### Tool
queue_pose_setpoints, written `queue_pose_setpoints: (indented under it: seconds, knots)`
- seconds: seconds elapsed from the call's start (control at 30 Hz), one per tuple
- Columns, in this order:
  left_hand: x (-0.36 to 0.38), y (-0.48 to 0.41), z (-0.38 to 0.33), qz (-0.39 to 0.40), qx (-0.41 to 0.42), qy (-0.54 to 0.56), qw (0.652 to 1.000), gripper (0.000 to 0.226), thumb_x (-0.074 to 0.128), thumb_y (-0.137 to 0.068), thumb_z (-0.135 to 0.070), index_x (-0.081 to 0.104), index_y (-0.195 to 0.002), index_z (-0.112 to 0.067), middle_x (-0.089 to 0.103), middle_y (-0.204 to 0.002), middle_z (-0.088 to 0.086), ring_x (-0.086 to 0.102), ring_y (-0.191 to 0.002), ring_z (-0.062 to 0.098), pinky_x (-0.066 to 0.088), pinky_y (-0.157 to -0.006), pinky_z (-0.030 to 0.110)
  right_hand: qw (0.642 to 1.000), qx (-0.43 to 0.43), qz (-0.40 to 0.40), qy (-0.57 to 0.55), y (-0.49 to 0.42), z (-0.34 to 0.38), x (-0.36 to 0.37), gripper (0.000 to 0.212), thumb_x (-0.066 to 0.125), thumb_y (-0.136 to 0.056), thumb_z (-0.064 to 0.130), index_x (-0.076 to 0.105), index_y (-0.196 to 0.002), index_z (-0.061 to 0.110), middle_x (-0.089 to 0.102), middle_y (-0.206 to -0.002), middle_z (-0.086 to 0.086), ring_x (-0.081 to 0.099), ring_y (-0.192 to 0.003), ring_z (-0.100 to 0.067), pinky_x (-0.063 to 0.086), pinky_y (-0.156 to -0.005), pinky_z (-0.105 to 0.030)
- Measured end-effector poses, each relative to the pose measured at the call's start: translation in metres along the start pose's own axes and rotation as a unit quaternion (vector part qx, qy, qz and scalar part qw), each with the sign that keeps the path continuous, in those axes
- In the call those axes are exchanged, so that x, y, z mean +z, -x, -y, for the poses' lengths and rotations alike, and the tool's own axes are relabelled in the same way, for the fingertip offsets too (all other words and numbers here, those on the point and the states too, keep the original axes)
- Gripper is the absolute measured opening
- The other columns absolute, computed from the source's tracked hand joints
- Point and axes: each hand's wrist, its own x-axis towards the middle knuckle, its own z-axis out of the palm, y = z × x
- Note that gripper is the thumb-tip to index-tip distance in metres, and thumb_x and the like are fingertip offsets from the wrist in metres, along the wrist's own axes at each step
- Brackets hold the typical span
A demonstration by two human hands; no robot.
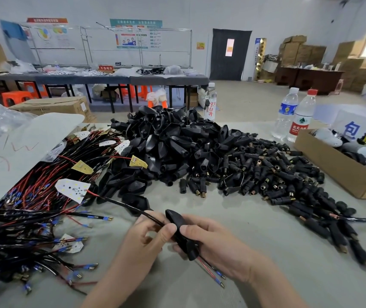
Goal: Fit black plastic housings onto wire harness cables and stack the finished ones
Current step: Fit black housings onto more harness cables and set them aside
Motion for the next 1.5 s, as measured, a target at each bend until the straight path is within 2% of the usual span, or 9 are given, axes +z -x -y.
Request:
queue_pose_setpoints:
  seconds: [0.13, 0.4, 0.53, 0.67, 0.73, 0.83, 1.07, 1.3, 1.5]
  knots:
    - [-0.002, 0.001, -0.001, 0.012, 0.006, -0.009, 1.0, 0.013, 0.067, -0.082, -0.041, 0.074, -0.086, -0.03, 0.068, -0.104, -0.001, 0.068, -0.09, 0.016, 0.055, -0.075, 0.027, 0.998, -0.029, -0.06, -0.011, -0.005, -0.004, -0.001, 0.05, 0.077, -0.087, 0.034, 0.059, -0.128, 0.01, 0.069, -0.123, -0.015, 0.068, -0.112, -0.033, 0.057, -0.087, -0.048]
    - [-0.001, -0.002, 0.001, -0.062, 0.017, -0.049, 0.997, 0.009, 0.07, -0.089, -0.027, 0.073, -0.081, -0.031, 0.072, -0.07, -0.011, 0.061, -0.056, -0.006, 0.04, -0.057, 0.004, 0.988, -0.036, -0.115, 0.097, -0.008, -0.008, 0.0, 0.038, 0.07, -0.085, 0.053, 0.072, -0.116, 0.03, 0.074, -0.109, -0.008, 0.071, -0.097, -0.023, 0.056, -0.08, -0.033]
    - [-0.007, -0.005, 0.007, -0.157, -0.006, -0.064, 0.986, 0.009, 0.068, -0.092, -0.025, 0.072, -0.084, -0.028, 0.073, -0.075, -0.018, 0.065, -0.066, -0.006, 0.043, -0.06, 0.005, 0.988, -0.011, -0.119, 0.096, -0.009, -0.013, -0.005, 0.023, 0.071, -0.091, 0.027, 0.072, -0.113, 0.02, 0.074, -0.099, -0.007, 0.068, -0.083, -0.021, 0.055, -0.065, -0.028]
    - [-0.013, -0.005, 0.007, -0.19, -0.036, -0.055, 0.98, 0.014, 0.062, -0.089, -0.046, 0.07, -0.087, -0.036, 0.072, -0.079, -0.022, 0.065, -0.069, -0.006, 0.048, -0.06, 0.014, 0.975, -0.015, -0.122, 0.186, -0.008, -0.012, -0.005, 0.018, 0.058, -0.1, 0.011, 0.07, -0.111, 0.018, 0.073, -0.087, 0.002, 0.061, -0.07, -0.009, 0.048, -0.053, -0.02]
    - [-0.013, -0.004, 0.007, -0.18, -0.047, -0.041, 0.982, 0.015, 0.059, -0.086, -0.053, 0.068, -0.089, -0.042, 0.073, -0.08, -0.019, 0.065, -0.068, -0.003, 0.051, -0.062, 0.018, 0.965, -0.024, -0.134, 0.224, -0.007, -0.01, -0.005, 0.02, 0.055, -0.102, 0.012, 0.072, -0.106, 0.021, 0.073, -0.081, 0.006, 0.058, -0.064, -0.005, 0.046, -0.05, -0.019]
    - [-0.012, -0.006, 0.011, -0.173, -0.083, -0.016, 0.981, 0.034, 0.061, -0.079, -0.058, 0.067, -0.091, -0.026, 0.073, -0.077, -0.005, 0.066, -0.064, 0.006, 0.054, -0.066, 0.034, 0.959, -0.03, -0.148, 0.239, -0.007, -0.008, -0.006, 0.021, 0.054, -0.102, 0.013, 0.073, -0.103, 0.021, 0.072, -0.077, 0.008, 0.055, -0.061, -0.005, 0.044, -0.048, -0.02]
    - [-0.016, -0.016, 0.018, -0.194, -0.137, 0.08, 0.968, 0.033, 0.074, -0.085, -0.032, 0.054, -0.105, -0.013, 0.069, -0.084, 0.016, 0.066, -0.056, 0.013, 0.05, -0.046, 0.021, 0.953, -0.031, -0.196, 0.228, -0.007, -0.009, -0.012, 0.024, 0.054, -0.102, 0.02, 0.076, -0.093, 0.025, 0.063, -0.072, 0.003, 0.049, -0.061, -0.018, 0.036, -0.045, -0.024]
    - [-0.021, -0.02, 0.027, -0.209, -0.166, 0.08, 0.96, 0.027, 0.075, -0.086, -0.025, 0.056, -0.102, -0.014, 0.071, -0.075, 0.01, 0.068, -0.057, 0.012, 0.055, -0.056, 0.031, 0.903, -0.068, -0.268, 0.33, -0.004, -0.004, -0.025, 0.026, 0.053, -0.1, 0.03, 0.069, -0.086, 0.045, 0.053, -0.055, 0.016, 0.042, -0.048, -0.004, 0.034, -0.047, -0.02]
    - [-0.024, -0.017, 0.032, -0.198, -0.164, 0.007, 0.966, 0.019, 0.074, -0.089, -0.023, 0.059, -0.1, -0.019, 0.071, -0.066, 0.001, 0.065, -0.054, 0.014, 0.058, -0.066, 0.046, 0.832, -0.084, -0.379, 0.397, 0.006, 0.003, -0.043, 0.02, 0.054, -0.097, 0.029, 0.069, -0.086, 0.038, 0.061, -0.058, 0.016, 0.043, -0.041, -0.003, 0.029, -0.039, -0.015]
